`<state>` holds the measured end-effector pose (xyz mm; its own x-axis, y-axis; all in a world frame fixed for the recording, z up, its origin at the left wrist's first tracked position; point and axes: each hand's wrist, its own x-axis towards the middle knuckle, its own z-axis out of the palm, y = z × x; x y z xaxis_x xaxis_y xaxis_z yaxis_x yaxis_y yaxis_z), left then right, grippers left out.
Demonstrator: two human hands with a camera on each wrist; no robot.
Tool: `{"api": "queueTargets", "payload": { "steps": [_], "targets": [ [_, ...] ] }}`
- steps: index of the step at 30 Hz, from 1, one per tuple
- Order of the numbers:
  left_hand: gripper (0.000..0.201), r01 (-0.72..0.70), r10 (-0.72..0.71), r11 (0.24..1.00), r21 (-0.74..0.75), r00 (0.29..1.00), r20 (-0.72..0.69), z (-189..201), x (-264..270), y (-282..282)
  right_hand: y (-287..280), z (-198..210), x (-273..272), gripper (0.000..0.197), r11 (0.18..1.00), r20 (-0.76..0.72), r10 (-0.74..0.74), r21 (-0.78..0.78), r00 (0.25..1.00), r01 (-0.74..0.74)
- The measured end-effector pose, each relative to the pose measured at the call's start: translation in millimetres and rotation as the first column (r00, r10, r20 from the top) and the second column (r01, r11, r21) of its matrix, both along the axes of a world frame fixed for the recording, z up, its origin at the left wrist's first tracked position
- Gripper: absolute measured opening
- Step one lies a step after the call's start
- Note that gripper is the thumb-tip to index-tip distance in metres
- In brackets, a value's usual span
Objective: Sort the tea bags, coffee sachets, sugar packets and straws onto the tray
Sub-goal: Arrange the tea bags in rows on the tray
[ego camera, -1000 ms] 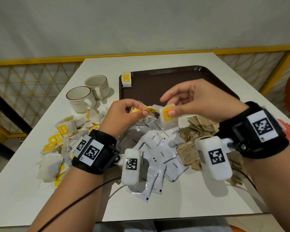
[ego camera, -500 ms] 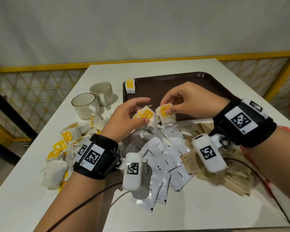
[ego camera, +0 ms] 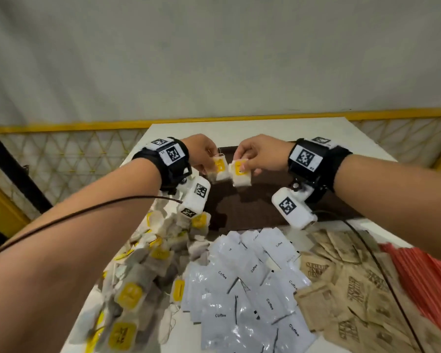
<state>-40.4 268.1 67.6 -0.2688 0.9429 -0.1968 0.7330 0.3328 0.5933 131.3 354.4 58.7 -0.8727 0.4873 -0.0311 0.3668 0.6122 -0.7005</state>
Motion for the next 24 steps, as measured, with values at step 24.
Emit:
{"api": "queueTargets", "payload": {
  "steps": [24],
  "targets": [
    [0.025,0.004,-0.030,0.992,-0.129,0.980,-0.194,-20.6,-47.9,52.6,26.5,-44.2,-68.4,0.013,0.962,0.019,-0.205,-0.180,0.979,0.205]
  ]
}}
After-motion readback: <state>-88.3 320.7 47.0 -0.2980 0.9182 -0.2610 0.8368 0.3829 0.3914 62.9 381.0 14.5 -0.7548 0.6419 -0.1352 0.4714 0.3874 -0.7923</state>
